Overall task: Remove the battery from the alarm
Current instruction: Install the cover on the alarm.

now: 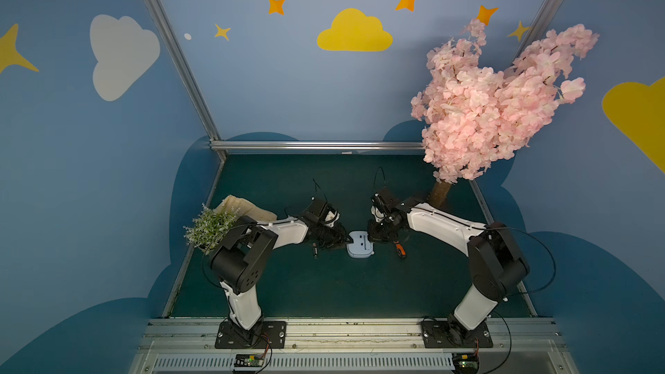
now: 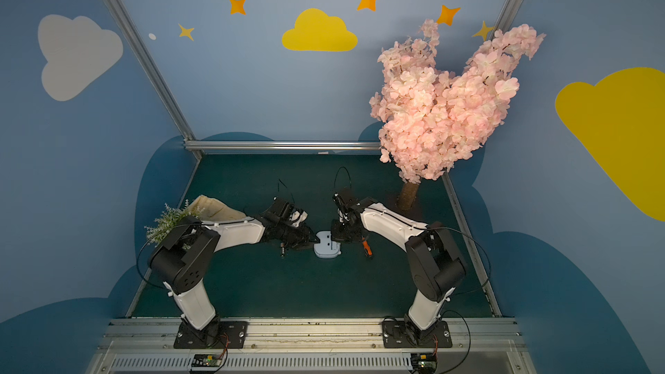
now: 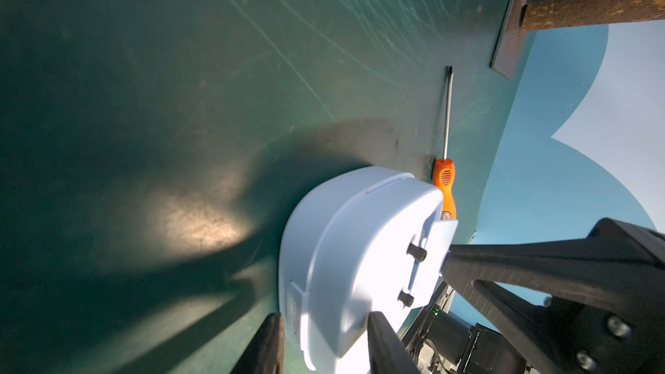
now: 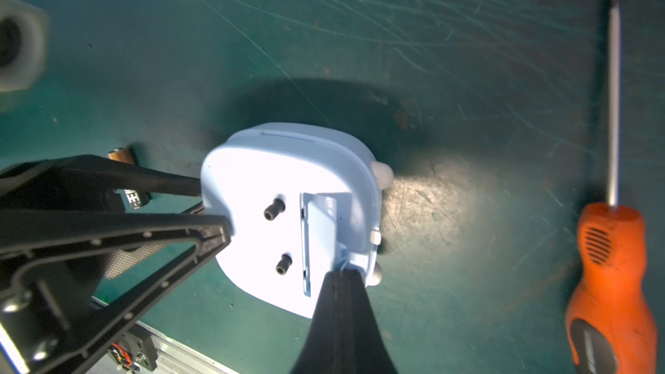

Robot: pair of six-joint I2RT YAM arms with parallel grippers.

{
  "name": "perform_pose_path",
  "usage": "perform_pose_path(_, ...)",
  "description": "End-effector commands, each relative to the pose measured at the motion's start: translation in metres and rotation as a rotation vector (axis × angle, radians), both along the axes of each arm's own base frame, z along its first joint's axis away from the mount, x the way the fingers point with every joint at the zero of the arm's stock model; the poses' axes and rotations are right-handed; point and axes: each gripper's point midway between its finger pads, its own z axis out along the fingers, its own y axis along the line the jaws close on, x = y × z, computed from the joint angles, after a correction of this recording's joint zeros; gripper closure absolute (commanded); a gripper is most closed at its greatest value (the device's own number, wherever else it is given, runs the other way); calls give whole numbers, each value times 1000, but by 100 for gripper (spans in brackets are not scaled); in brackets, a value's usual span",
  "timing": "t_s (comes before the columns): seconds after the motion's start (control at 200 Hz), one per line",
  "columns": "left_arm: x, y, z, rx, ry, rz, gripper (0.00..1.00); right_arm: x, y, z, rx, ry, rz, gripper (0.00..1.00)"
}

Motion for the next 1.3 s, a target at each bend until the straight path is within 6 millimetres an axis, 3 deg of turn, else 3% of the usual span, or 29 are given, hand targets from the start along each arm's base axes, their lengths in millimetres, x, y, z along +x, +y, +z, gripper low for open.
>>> perform_pose_path(0.0,-5,0,4,-12,-2,-9,59,7,7,3,4,-15,-5,100)
perform_pose_path(0.541,-5,-1,4,-16,1,-11,59,4,15,-6,17,21,13,100)
perform_pose_path(0.956,-5,-1,3,-17,4,-12,59,-2,22,8,80,55,23,100)
perform_pose_path(1.296,-5,-1,4,-17,4,-14,59,1,18,2,78,87,-8,100)
